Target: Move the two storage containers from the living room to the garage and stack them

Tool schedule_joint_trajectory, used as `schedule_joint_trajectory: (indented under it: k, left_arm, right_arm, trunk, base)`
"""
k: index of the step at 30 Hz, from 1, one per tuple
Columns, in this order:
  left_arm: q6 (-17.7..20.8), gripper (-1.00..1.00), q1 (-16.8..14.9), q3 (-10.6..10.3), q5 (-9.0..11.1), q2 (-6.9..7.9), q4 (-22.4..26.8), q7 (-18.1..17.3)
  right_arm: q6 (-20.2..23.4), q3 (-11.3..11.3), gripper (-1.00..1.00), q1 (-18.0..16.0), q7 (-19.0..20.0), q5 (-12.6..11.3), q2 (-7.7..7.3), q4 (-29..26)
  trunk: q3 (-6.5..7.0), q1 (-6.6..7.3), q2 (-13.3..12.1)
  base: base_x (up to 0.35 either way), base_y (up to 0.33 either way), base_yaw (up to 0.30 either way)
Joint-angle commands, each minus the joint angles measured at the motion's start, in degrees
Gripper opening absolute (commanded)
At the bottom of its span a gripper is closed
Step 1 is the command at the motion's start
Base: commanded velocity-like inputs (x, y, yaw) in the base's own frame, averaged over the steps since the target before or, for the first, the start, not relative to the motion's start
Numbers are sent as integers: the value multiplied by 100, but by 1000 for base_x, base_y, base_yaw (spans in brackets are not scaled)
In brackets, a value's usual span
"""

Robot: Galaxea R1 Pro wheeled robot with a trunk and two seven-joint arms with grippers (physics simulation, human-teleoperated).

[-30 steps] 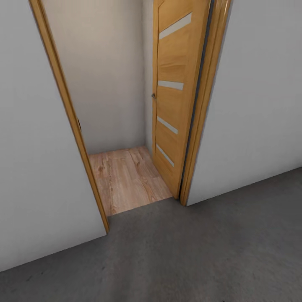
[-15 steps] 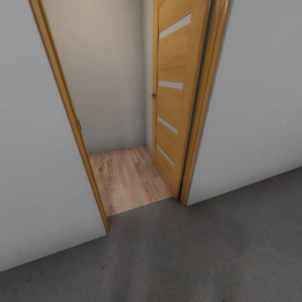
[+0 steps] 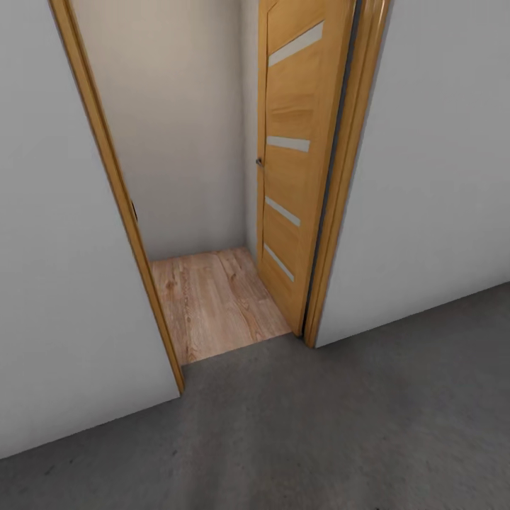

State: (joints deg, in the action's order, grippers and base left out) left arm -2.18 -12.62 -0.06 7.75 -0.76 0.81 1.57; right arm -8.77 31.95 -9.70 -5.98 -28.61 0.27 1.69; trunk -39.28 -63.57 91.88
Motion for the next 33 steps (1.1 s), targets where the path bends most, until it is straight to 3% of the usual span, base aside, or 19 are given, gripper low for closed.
schedule_joint_trajectory:
  k: [1, 13, 33]
  left_arm:
    - [-17, 100, -3, -4, 55, -2, -9, 10]
    - [-10, 100, -3, -38, 2, -5, -2, 2]
    - [-16, 100, -3, -29, 7, 5, 15, 2]
  right_arm:
    - [-29, 48, 100, -5, 1, -52, 2, 16]
    - [-29, 48, 100, -5, 4, -52, -1, 16]
    - [-27, 48, 100, -5, 53, -48, 5, 16]
  trunk:
    - [-5, 1, 2]
    - [-5, 1, 2]
    - [-5, 1, 2]
  base:
    - [0, 0, 0]
    - [21, 0, 0]
    - [308, 0, 0]
